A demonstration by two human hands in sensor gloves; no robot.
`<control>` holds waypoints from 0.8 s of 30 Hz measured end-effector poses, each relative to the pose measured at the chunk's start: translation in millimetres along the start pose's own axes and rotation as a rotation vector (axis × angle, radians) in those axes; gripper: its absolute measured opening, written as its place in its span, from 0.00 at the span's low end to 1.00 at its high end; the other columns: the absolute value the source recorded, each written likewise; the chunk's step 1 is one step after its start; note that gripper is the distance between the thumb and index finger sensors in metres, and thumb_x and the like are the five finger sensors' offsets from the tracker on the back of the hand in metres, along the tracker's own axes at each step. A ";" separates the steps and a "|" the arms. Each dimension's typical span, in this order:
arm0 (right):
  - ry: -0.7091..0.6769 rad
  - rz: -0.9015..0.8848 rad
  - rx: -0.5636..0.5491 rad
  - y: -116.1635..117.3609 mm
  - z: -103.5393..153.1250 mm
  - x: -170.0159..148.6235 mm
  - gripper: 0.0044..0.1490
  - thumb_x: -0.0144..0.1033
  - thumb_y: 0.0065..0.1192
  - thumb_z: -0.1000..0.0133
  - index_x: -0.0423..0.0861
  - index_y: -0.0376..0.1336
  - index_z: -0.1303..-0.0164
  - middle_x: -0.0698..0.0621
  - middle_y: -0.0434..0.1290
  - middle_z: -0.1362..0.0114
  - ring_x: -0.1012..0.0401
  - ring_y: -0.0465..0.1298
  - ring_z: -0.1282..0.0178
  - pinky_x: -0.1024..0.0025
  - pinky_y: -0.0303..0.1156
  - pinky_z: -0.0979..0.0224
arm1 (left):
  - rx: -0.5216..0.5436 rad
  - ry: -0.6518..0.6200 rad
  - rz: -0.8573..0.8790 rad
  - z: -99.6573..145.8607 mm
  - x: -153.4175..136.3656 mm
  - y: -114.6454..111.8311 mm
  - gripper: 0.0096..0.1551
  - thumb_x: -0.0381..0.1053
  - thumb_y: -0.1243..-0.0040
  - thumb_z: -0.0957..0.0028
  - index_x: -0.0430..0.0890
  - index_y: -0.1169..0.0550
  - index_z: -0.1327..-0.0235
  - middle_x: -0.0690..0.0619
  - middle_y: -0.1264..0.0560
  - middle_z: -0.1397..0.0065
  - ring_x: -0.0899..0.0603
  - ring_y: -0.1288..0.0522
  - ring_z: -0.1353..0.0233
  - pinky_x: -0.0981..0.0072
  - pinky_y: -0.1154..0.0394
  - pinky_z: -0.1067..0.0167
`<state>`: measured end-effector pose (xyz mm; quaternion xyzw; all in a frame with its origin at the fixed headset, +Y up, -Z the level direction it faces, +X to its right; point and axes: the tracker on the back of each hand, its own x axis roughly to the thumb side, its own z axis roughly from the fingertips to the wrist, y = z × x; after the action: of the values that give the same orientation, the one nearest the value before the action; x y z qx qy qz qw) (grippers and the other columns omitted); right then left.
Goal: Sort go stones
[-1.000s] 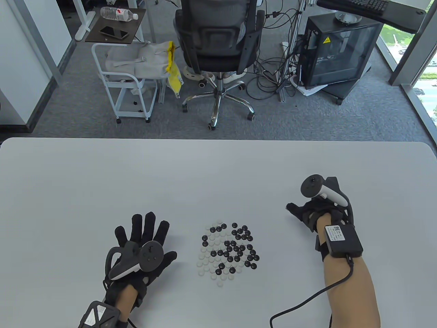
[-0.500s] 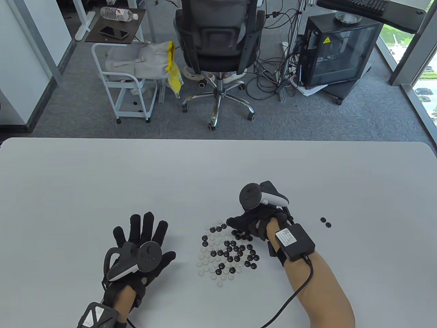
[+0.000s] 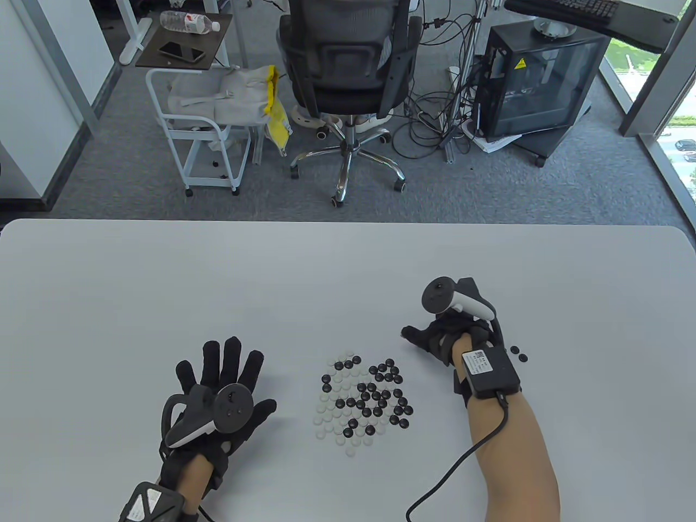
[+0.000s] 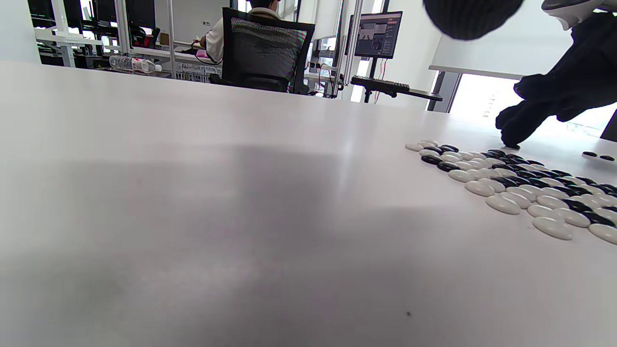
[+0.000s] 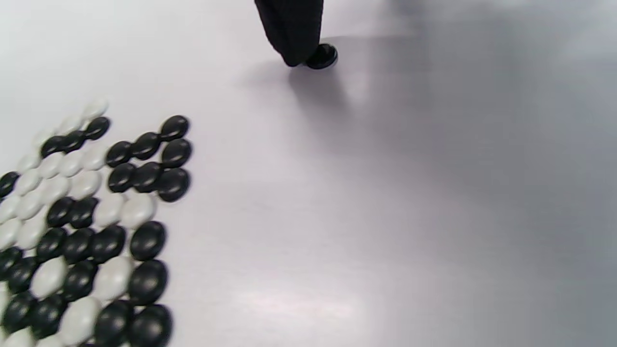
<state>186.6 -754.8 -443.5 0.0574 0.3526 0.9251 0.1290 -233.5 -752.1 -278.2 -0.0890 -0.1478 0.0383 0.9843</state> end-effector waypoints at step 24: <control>0.254 -0.064 -0.058 -5.3 46.3 -110.5 0.44 0.55 0.40 0.32 0.38 0.65 0.18 0.23 0.37 0.13 0.24 0.28 0.21 0.09 0.32 0.33 | -0.018 0.009 -0.001 -2.3 -0.1 -2.0 0.53 0.70 0.59 0.38 0.47 0.60 0.12 0.35 0.75 0.15 0.22 0.78 0.22 0.13 0.75 0.44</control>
<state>302.9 -752.3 -414.3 -0.0754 0.3408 0.9301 0.1143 -232.8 -754.4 -280.0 -0.0977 -0.1439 0.0360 0.9841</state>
